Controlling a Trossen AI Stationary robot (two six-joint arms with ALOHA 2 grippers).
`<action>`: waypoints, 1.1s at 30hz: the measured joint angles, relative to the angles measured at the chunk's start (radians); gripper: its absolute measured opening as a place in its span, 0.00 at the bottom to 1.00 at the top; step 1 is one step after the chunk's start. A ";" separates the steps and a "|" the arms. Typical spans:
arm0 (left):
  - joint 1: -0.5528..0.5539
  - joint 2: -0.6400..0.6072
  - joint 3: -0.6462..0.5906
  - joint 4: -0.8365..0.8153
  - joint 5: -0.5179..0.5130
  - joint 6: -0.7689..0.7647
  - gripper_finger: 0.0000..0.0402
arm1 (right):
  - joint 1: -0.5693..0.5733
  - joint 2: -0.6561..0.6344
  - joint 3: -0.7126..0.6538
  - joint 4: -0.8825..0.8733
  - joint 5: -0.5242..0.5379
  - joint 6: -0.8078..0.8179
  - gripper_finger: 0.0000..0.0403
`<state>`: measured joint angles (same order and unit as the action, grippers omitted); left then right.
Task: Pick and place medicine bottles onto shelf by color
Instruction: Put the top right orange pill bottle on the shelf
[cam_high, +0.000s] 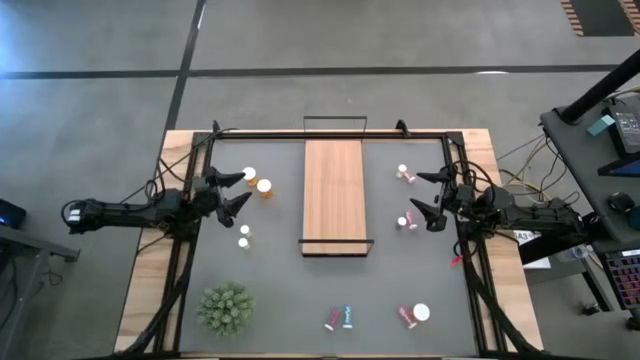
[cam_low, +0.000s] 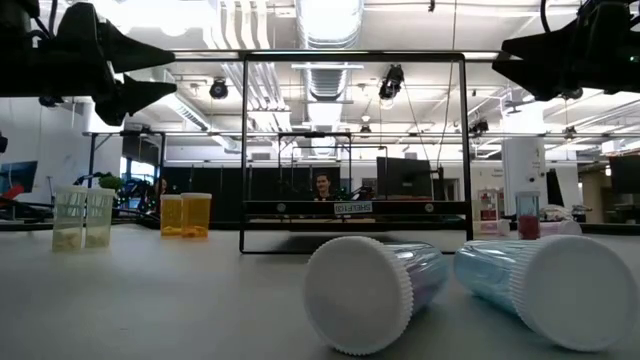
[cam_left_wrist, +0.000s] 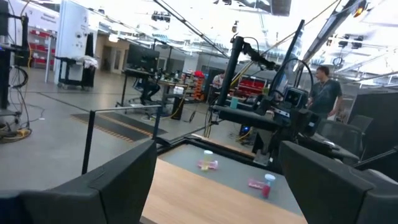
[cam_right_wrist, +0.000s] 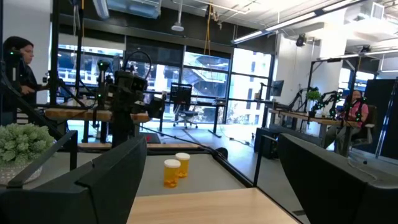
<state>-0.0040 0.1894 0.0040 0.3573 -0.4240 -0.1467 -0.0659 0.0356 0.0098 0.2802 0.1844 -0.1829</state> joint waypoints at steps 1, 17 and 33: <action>0.000 0.000 0.000 0.000 0.000 -0.001 0.80 | 0.000 0.000 0.000 0.000 0.000 0.000 0.87; 0.000 0.000 0.000 0.035 -0.145 0.032 0.80 | 0.000 0.000 0.000 0.000 0.000 0.000 0.87; 0.000 0.127 0.096 0.113 -0.424 -0.004 0.80 | 0.000 0.000 0.000 0.000 0.000 0.000 0.87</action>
<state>-0.0041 0.3165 0.1003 0.4702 -0.8481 -0.1510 -0.0662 0.0356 0.0097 0.2798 0.1844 -0.1829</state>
